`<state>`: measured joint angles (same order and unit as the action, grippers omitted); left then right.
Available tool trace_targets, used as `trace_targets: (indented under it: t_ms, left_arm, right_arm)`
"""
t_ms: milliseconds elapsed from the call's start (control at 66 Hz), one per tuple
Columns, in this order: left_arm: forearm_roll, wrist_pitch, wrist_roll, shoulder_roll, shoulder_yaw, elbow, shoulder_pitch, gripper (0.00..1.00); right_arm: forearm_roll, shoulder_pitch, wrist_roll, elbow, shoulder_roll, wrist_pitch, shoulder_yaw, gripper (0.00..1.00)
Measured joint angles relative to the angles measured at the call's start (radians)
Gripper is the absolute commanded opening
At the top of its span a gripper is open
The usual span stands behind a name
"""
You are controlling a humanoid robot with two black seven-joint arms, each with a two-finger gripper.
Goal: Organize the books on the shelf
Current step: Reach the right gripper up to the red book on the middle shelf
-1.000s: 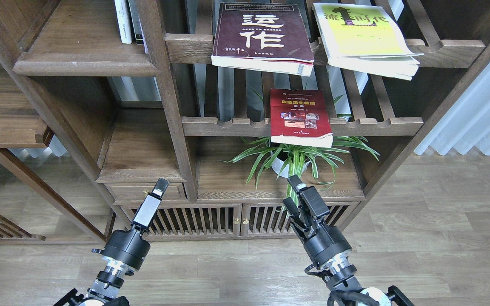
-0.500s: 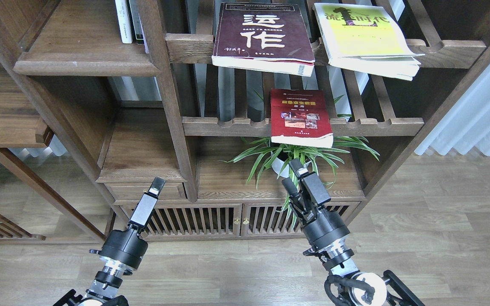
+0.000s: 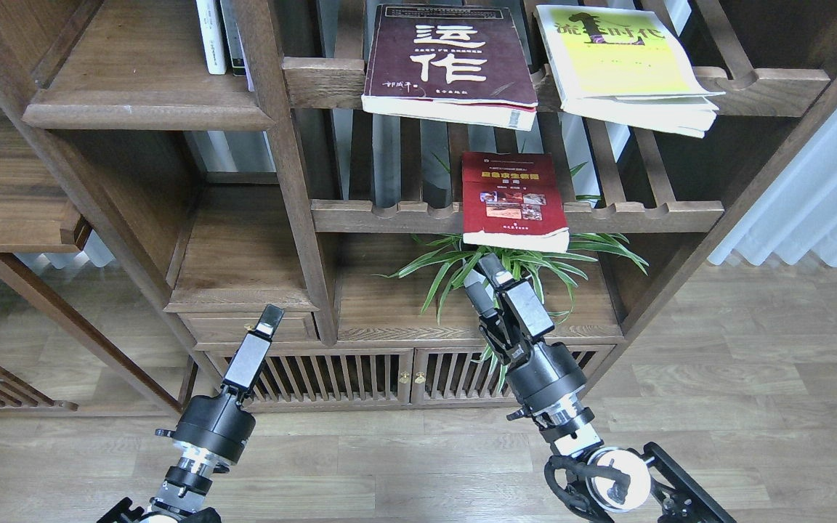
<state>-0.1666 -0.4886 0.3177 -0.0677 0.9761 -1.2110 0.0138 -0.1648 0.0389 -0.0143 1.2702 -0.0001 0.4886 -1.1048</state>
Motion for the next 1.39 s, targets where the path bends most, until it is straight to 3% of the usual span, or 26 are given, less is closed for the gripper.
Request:
trace_targets:
  t_ms: [591, 864, 1046, 1137, 1152, 1212, 1394]
  left_arm:
    - [0.016, 0.0, 0.004, 0.016, 0.068, -0.005, -0.057, 1.0]
    - [0.016, 0.0, 0.001, 0.025, 0.066, -0.004, -0.058, 1.0]
    - [0.016, 0.0, 0.001, 0.028, 0.075, -0.004, -0.064, 1.0]
    - [0.016, 0.0, 0.001, 0.028, 0.082, -0.005, -0.068, 1.0]
    - [0.016, 0.0, 0.001, 0.028, 0.084, -0.005, -0.069, 1.0]
    - [0.016, 0.0, 0.001, 0.028, 0.086, -0.005, -0.069, 1.0]
    - [0.016, 0.0, 0.001, 0.023, 0.104, -0.006, -0.07, 1.0]
  right_arm:
    - [0.0, -0.008, 0.012, -0.057, 0.0, 0.0, 0.034, 0.99]
    - [-0.032, -0.041, 0.032, -0.184, 0.0, 0.0, 0.014, 0.99]
    - [-0.105, -0.071, 0.085, -0.189, 0.0, 0.0, 0.01, 0.99]
    - [-0.126, -0.109, 0.148, -0.191, 0.0, 0.0, -0.01, 0.99]
    - [-0.128, -0.124, 0.183, -0.191, 0.0, -0.012, -0.014, 0.99]
    - [-0.128, -0.139, 0.211, -0.194, 0.0, -0.035, -0.011, 0.99]
    - [-0.13, -0.16, 0.231, -0.219, 0.0, -0.076, 0.056, 0.99]
